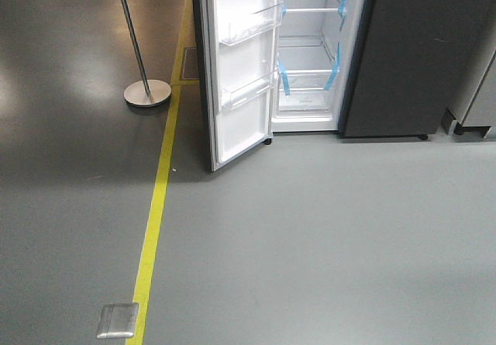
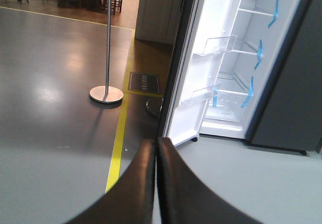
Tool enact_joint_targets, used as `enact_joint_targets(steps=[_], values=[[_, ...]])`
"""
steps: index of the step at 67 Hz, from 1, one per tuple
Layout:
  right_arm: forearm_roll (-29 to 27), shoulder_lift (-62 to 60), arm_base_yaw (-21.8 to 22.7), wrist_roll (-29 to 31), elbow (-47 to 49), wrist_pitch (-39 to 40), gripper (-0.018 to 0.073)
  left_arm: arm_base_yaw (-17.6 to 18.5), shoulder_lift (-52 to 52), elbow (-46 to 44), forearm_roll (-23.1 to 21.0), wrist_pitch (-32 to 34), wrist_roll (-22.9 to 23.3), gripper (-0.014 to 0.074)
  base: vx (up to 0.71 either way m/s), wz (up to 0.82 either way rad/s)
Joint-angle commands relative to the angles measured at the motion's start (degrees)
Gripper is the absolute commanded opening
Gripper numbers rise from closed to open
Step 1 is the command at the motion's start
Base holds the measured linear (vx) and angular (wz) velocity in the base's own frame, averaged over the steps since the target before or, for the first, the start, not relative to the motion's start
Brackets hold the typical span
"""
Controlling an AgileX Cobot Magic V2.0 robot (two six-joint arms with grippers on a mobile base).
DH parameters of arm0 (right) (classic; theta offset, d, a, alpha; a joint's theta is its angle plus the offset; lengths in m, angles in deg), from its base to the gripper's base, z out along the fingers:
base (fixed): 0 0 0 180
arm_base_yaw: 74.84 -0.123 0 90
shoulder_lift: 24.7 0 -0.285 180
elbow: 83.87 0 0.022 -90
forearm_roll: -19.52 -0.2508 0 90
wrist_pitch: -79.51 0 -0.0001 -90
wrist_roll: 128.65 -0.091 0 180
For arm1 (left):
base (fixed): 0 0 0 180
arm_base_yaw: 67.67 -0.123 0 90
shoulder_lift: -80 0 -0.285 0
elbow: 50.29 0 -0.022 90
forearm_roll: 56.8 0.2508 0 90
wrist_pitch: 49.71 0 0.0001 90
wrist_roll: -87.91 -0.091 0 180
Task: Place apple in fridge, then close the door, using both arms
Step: 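Approach the refrigerator opening with the apple held in the right gripper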
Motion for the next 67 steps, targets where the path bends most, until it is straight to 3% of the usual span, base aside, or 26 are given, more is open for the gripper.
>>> enact_joint_targets(steps=[1,67], values=[[-0.8,-0.5,0.0,0.3,1.7,4.7,0.0204,-0.1,-0.9,-1.1,-0.2,4.2,0.2,-0.0007,0.22,0.02],[-0.8,-0.5,0.0,0.3,1.7,4.7,0.0204,-0.1,-0.9,-1.1,-0.2,4.2,0.2,-0.0007,0.21,0.00]])
